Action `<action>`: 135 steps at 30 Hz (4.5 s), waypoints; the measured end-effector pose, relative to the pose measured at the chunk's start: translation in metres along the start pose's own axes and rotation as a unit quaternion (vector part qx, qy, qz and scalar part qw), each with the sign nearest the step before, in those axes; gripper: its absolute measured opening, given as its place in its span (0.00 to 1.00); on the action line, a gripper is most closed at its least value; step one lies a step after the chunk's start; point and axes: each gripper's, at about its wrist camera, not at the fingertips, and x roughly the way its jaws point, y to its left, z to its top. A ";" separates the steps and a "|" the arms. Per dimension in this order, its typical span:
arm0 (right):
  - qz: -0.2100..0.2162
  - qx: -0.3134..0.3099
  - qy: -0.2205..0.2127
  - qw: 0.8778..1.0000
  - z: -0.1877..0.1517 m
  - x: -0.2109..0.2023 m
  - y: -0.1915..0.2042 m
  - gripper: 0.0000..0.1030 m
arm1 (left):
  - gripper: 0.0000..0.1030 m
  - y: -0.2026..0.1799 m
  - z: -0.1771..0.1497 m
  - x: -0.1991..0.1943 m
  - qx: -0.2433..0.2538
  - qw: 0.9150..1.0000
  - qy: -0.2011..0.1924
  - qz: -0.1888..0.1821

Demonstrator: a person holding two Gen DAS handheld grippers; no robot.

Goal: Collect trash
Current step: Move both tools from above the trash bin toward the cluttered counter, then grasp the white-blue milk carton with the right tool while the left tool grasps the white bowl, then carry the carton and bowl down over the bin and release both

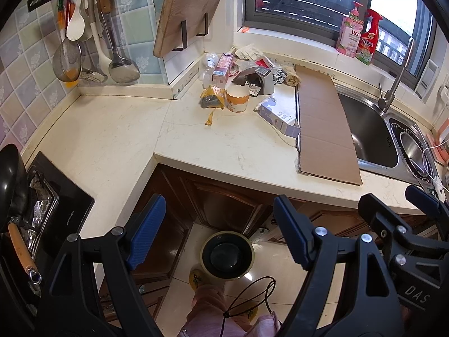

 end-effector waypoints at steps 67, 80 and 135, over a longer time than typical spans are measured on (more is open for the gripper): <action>0.039 -0.111 0.081 0.990 0.197 0.295 0.007 0.83 | 0.75 -0.006 0.210 0.229 0.024 0.988 0.102 -0.118; 0.051 -0.138 0.145 0.978 0.182 0.391 0.023 0.38 | 0.75 -0.030 0.225 0.313 0.070 0.978 0.153 -0.121; 0.213 -0.066 0.157 0.962 0.039 0.191 0.001 0.34 | 0.47 0.017 0.016 0.099 -0.023 0.990 0.112 -0.086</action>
